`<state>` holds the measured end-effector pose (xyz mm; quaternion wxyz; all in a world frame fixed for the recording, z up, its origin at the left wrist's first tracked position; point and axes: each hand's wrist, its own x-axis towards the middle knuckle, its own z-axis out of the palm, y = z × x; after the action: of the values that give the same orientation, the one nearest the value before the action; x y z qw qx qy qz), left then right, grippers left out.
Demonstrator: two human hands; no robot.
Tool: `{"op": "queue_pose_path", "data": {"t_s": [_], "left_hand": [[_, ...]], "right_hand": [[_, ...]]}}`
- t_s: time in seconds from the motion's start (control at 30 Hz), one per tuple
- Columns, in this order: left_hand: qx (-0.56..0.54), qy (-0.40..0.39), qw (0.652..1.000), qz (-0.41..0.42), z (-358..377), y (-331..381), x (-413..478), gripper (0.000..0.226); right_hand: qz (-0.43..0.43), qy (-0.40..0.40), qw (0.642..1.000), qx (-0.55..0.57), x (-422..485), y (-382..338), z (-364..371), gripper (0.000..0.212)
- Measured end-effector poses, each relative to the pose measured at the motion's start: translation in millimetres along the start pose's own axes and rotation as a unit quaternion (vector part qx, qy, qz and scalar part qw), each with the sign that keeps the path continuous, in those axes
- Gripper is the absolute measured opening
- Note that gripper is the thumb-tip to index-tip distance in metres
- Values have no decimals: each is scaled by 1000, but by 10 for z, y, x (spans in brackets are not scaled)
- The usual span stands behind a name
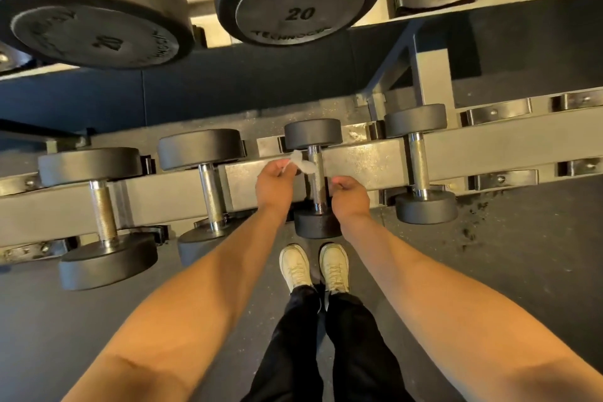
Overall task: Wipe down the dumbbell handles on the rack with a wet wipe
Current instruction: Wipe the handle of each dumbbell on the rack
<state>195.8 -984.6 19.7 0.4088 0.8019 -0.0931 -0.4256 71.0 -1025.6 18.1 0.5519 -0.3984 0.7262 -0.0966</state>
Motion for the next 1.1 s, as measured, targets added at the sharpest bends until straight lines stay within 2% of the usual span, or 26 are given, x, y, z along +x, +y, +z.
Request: {"op": "queue_pose_path", "data": {"t_s": [0.23,0.5,0.73,0.83,0.93,1.0,1.1], "left_hand": [[-11,-24,998,65,356,-34,150,18],[94,-26,989,109,431,-211,130,17],[123,-100,986,58,256,-627,-103,11],[72,-67,994,51,275,-458,-16,13],[15,-8,998,60,354,-179,139,25],[19,-18,998,55,439,-107,197,32],[44,-25,997,60,515,-190,205,30]], "right_hand": [[-7,-53,997,64,220,150,39,26],[-34,-61,998,9,231,297,130,23],[-28,-42,998,-43,230,256,177,28],[-43,-37,997,-61,245,302,181,27],[-48,-35,998,-36,268,327,181,31],[-42,-40,998,-15,274,348,181,34],[-32,-45,998,18,286,382,180,35]]}}
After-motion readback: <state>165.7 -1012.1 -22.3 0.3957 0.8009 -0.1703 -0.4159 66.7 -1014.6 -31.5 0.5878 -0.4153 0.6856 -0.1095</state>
